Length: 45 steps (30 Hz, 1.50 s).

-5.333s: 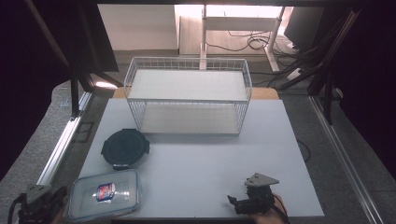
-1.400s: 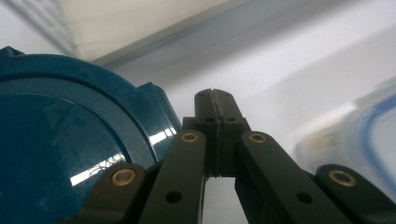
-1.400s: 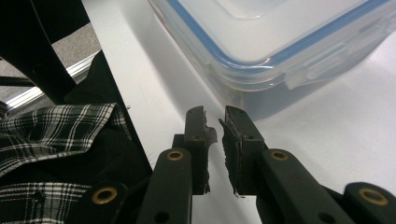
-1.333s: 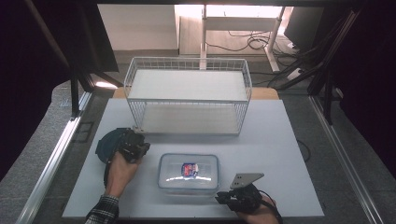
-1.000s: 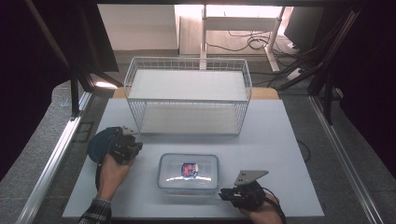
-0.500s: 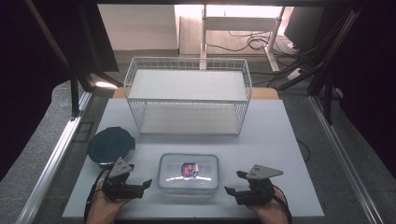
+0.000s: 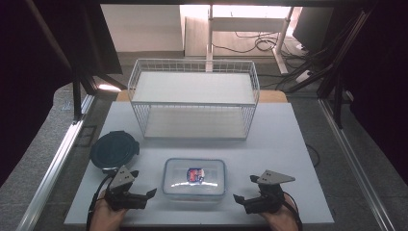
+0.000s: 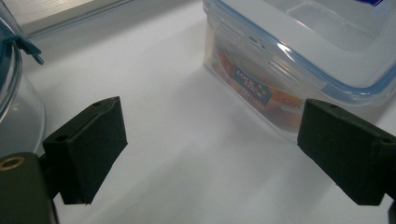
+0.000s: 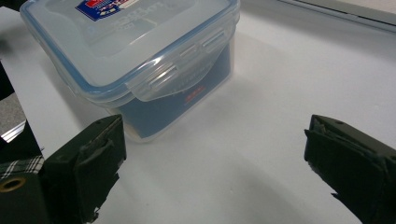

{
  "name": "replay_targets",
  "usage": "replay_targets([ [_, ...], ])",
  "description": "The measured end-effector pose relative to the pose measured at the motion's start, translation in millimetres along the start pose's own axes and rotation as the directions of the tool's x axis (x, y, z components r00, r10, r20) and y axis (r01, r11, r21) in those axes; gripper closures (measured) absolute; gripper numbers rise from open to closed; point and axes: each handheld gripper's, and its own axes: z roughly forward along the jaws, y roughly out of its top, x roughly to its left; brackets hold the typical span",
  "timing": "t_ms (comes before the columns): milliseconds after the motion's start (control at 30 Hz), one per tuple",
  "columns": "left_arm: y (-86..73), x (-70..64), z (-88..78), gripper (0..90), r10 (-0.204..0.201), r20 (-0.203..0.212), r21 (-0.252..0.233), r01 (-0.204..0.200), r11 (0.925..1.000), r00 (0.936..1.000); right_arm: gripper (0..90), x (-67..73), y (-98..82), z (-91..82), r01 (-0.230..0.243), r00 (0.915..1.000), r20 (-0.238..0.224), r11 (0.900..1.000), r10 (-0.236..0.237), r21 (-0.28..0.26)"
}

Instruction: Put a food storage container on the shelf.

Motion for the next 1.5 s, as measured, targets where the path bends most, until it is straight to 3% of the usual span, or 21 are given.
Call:
replay_targets([
  [267, 8.6, -1.4, 1.3, 8.7, -0.008, 0.024, 0.027, 0.007, 0.9996, 0.9997, 5.3, 2.0, 5.5, 3.3, 0.025, 0.9995, 0.017, 1.0, -0.025, 0.016],
  [433, 17.9, -3.9, 3.3, 8.0, -0.025, 0.078, 0.049, 0.021, 0.9986, 0.9966, 6.4, 5.3, 13.6, 5.4, -0.006, 0.9989, -0.047, 1.0, 0.006, -0.005],
  [533, 25.4, -3.0, 6.4, 5.7, -0.054, 0.111, 0.052, 0.049, 0.9975, 0.9924, 4.7, 5.5, 19.7, 6.3, -0.021, 0.9985, -0.051, 1.0, 0.021, -0.014],
  [633, 33.8, -2.1, 11.7, 4.1, -0.063, 0.175, 0.063, 0.053, 0.9966, 0.9825, 2.6, 4.9, 27.6, 8.8, -0.039, 0.9973, -0.063, 0.999, 0.038, -0.007],
  [733, 42.6, -3.5, 20.5, 2.9, -0.063, 0.216, 0.073, 0.048, 0.9961, 0.9743, 1.7, 5.6, 35.6, 13.6, -0.026, 0.9979, -0.058, 0.999, 0.027, 0.02],
  [833, 51.8, -6.2, 32.5, 2.9, -0.056, 0.229, 0.105, 0.032, 0.994, 0.9719, 0.9, 4.3, 43.5, 23.7, -0.058, 0.9944, -0.084, 0.996, 0.064, 0.064],
  [900, 57.1, -5.7, 41.6, 2.3, -0.071, 0.247, 0.124, 0.041, 0.9914, 0.9663, 0.8, 3.2, 48.4, 34.0, -0.074, 0.9907, -0.107, 0.992, 0.084, 0.098],
  [933, 58.8, -5.2, 46.2, 0.4, -0.082, 0.258, 0.126, 0.051, 0.9908, 0.9627, 0.8, 3.6, 51.2, 42.6, -0.075, 0.9887, -0.119, 0.989, 0.09, 0.128],
  [1000, 59.5, -3.3, 55.0, 0.0, -0.107, 0.288, 0.142, 0.068, 0.9875, 0.9516, 0.7, 4.3, 52.3, 47.3, -0.071, 0.987, -0.133, 0.988, 0.09, 0.139],
  [1033, 58.3, -2.4, 58.4, 0.0, -0.131, 0.318, 0.146, 0.088, 0.9853, 0.9388, 0.4, 5.1, 52.9, 51.8, -0.072, 0.9835, -0.154, 0.986, 0.095, 0.148],
  [1067, 55.1, -1.0, 62.7, 0.0, -0.172, 0.36, 0.163, 0.12, 0.9793, 0.9169, 0.4, 5.5, 53.4, 59.2, -0.092, 0.9721, -0.199, 0.982, 0.124, 0.163],
  [1100, 55.1, -1.0, 62.7, 0.0, -0.172, 0.36, 0.163, 0.12, 0.9793, 0.9169, 0.4, 5.5, 53.4, 59.2, -0.092, 0.9721, -0.199, 0.982, 0.124, 0.163],
  [1167, 52.2, 0.9, 63.7, 0.0, -0.201, 0.379, 0.184, 0.139, 0.9731, 0.9035, 0.0, 2.5, 51.4, 66.5, -0.138, 0.9488, -0.254, 0.97, 0.188, 0.201],
  [1200, 50.4, 1.6, 64.3, 0.0, -0.221, 0.389, 0.199, 0.153, 0.9681, 0.8941, 0.0, 2.5, 51.4, 66.5, -0.138, 0.9488, -0.254, 0.97, 0.188, 0.201],
  [1267, 46.1, 2.4, 64.9, 0.0, -0.269, 0.412, 0.232, 0.185, 0.9549, 0.8708, 0.0, -2.7, 48.0, 69.7, -0.184, 0.9258, -0.287, 0.956, 0.246, 0.227],
  [1300, 44.4, 2.8, 64.5, 0.0, -0.278, 0.422, 0.244, 0.188, 0.9515, 0.8626, 0.7, -4.8, 46.2, 70.0, -0.206, 0.9138, -0.299, 0.948, 0.274, 0.241],
  [1333, 43.5, 3.2, 63.4, 0.0, -0.291, 0.427, 0.256, 0.194, 0.947, 0.8563, 2.0, -5.8, 45.5, 69.2, -0.217, 0.9084, -0.303, 0.944, 0.288, 0.247],
  [1400, 42.3, 4.1, 60.0, 3.4, -0.305, 0.427, 0.258, 0.208, 0.9435, 0.8513, 5.2, -5.1, 45.7, 66.7, -0.225, 0.908, -0.297, 0.942, 0.295, 0.249],
  [1433, 42.3, 4.6, 57.0, 6.6, -0.302, 0.426, 0.258, 0.206, 0.944, 0.8526, 8.4, -4.1, 46.6, 64.5, -0.227, 0.9103, -0.288, 0.941, 0.297, 0.251],
  [1500, 42.4, 3.5, 49.0, 14.1, -0.282, 0.417, 0.242, 0.194, 0.9507, 0.8639, 18.4, -3.7, 49.5, 57.6, -0.249, 0.9122, -0.263, 0.935, 0.314, 0.253],
])
